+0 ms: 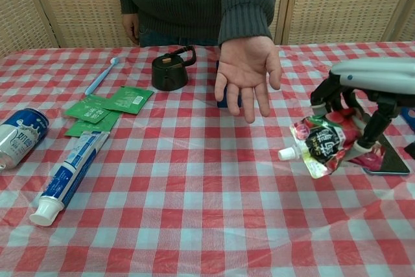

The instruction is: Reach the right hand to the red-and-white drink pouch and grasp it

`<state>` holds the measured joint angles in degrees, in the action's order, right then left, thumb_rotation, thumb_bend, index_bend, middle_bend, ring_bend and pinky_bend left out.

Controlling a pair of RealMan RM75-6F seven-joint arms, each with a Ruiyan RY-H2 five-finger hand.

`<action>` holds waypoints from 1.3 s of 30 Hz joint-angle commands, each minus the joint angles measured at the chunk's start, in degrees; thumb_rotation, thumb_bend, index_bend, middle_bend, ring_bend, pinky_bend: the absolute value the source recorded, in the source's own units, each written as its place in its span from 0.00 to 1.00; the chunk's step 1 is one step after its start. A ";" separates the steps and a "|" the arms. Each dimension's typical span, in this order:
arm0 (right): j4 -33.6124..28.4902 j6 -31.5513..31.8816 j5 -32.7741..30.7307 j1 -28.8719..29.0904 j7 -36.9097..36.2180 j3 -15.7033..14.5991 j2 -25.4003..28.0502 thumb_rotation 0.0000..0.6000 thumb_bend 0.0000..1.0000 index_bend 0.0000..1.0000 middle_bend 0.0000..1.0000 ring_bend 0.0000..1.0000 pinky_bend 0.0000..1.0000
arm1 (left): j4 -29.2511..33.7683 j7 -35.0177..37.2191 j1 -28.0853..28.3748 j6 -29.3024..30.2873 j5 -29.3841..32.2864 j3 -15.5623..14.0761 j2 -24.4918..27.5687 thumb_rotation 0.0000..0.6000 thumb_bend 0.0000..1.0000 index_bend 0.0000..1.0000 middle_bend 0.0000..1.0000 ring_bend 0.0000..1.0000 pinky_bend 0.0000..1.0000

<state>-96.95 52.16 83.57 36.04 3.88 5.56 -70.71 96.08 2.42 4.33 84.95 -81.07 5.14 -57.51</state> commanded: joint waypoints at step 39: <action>-19.95 10.68 -31.80 15.25 31.38 9.66 7.72 1.00 0.00 0.00 0.00 0.00 0.00 | -0.66 1.94 0.15 -0.74 0.76 0.19 0.58 1.00 0.00 0.00 0.00 0.00 0.00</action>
<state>-115.03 61.50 48.47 54.01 37.28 16.27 -66.46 95.38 4.42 4.55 84.12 -80.22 5.39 -56.88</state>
